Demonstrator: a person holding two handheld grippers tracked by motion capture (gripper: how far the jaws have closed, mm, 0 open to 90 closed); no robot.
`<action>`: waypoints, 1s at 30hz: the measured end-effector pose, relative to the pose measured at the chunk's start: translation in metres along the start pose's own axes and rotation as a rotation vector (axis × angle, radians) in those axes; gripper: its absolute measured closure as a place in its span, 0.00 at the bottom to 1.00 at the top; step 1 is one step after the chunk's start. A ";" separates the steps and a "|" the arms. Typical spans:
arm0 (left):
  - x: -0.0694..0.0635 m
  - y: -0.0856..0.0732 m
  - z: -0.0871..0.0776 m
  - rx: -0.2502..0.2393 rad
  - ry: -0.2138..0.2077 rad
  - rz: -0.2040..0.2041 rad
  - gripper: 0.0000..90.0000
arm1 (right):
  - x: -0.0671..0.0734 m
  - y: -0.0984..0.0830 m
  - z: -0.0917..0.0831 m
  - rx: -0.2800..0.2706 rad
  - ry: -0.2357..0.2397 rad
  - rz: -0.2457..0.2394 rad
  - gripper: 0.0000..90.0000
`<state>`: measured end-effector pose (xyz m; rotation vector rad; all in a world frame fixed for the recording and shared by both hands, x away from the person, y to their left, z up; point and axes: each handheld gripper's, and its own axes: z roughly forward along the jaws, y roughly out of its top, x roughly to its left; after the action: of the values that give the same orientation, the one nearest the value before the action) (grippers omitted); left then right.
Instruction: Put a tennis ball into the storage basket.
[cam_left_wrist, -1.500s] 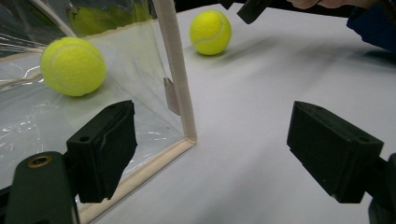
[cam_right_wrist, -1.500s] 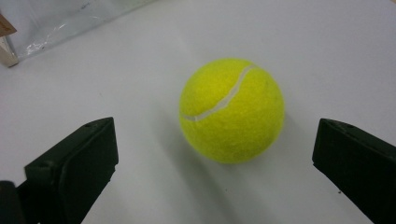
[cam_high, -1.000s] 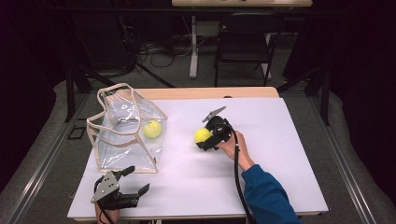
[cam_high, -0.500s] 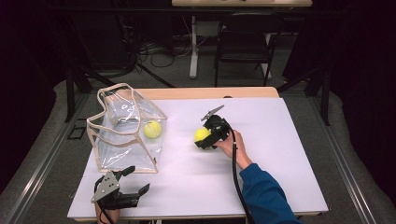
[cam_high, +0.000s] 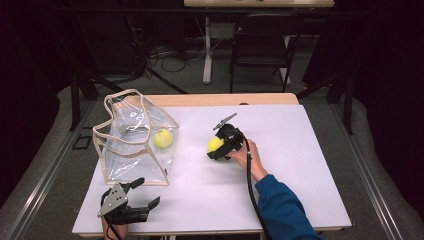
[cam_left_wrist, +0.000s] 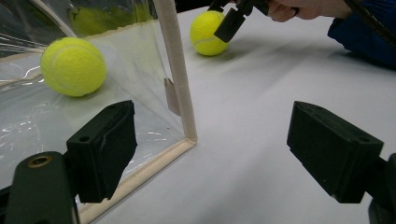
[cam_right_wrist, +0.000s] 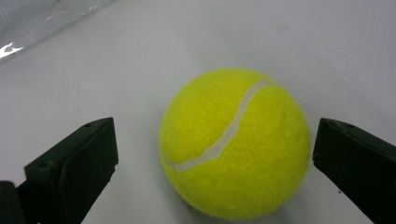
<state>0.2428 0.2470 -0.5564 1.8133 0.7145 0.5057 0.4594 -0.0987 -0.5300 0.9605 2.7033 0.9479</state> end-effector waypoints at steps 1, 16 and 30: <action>0.000 0.000 0.000 0.000 -0.001 0.000 0.18 | 0.000 0.000 0.001 0.000 0.001 0.000 0.00; 0.000 0.000 0.000 0.000 -0.003 0.002 0.18 | -0.002 -0.001 0.006 0.014 -0.018 0.022 0.17; 0.000 0.000 0.000 -0.003 -0.006 0.003 0.18 | -0.005 -0.003 0.006 0.012 -0.023 0.037 0.29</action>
<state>0.2425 0.2471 -0.5561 1.8124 0.7066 0.5033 0.4635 -0.0997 -0.5369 1.0210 2.6846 0.9224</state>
